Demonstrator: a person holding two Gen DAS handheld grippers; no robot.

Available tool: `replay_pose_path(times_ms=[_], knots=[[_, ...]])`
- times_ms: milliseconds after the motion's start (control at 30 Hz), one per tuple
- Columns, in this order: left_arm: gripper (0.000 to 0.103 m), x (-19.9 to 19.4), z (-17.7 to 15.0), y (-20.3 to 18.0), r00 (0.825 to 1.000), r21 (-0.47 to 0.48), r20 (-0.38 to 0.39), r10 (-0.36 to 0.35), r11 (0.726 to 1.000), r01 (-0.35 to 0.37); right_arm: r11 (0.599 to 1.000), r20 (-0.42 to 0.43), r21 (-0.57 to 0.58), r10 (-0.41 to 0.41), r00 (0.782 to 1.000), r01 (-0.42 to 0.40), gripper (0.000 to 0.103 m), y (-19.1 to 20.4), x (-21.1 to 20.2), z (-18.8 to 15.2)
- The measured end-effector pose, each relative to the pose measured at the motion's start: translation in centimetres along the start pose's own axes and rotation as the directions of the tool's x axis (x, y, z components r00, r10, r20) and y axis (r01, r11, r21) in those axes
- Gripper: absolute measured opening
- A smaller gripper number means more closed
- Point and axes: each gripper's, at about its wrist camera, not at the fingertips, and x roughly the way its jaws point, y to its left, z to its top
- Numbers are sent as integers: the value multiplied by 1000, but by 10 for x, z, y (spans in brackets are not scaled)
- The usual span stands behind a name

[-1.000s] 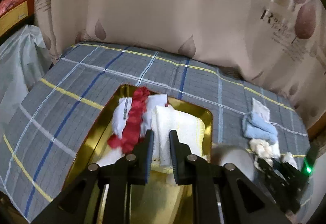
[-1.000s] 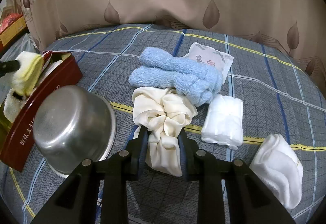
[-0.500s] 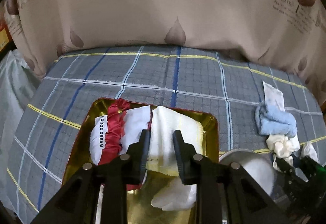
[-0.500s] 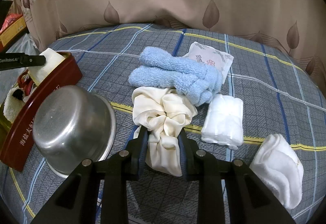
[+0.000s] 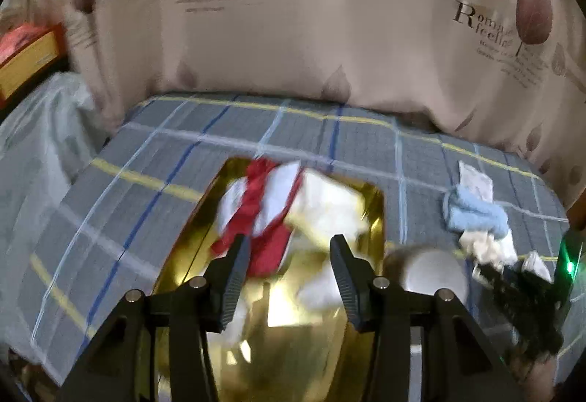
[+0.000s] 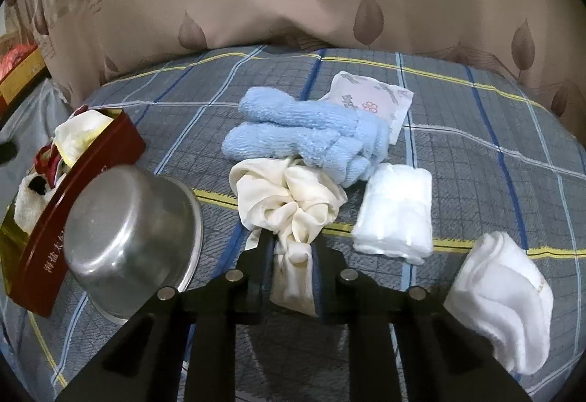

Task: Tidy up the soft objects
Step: 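Lower the yellow-edged cloth into the gold tray and open the left gripper, then carry the cream scrunchie into the gold tray and open the right gripper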

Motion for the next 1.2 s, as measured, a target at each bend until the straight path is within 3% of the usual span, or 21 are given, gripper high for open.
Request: replay_pose_path(times_ms=[200, 333, 467, 567, 767, 867, 1000, 1200], knots=[[46, -47, -56, 31, 1000, -124, -2, 31, 992, -31, 1000, -2, 16, 19, 1000, -19, 12, -1, -2, -1], [46, -76, -87, 53, 995, -191, 37, 98, 977, -89, 999, -9, 40, 36, 999, -36, 11, -2, -16, -8], [46, -91, -110, 67, 987, -222, 53, 153, 965, -138, 997, 8, 46, 59, 998, -60, 11, 3, -37, -12], [46, -91, -118, 74, 989, -239, 38, 145, 962, -132, 996, 29, 36, 85, 996, -86, 11, 15, -58, -12], [46, -93, -118, 82, 989, -254, 37, 144, 958, -130, 979, 85, -19, 204, 975, -203, 11, 67, -102, 3], [46, -96, -116, 86, 986, -260, 56, 155, 956, -135, 959, 71, -67, 279, 958, -274, 11, 106, -110, 12], [46, -102, -114, 90, 983, -263, 83, 163, 955, -136, 929, 0, -137, 346, 938, -343, 11, 165, -98, 15], [46, -107, -113, 86, 978, -224, 105, 180, 962, -153, 916, -76, -195, 343, 936, -352, 11, 219, -65, 12]])
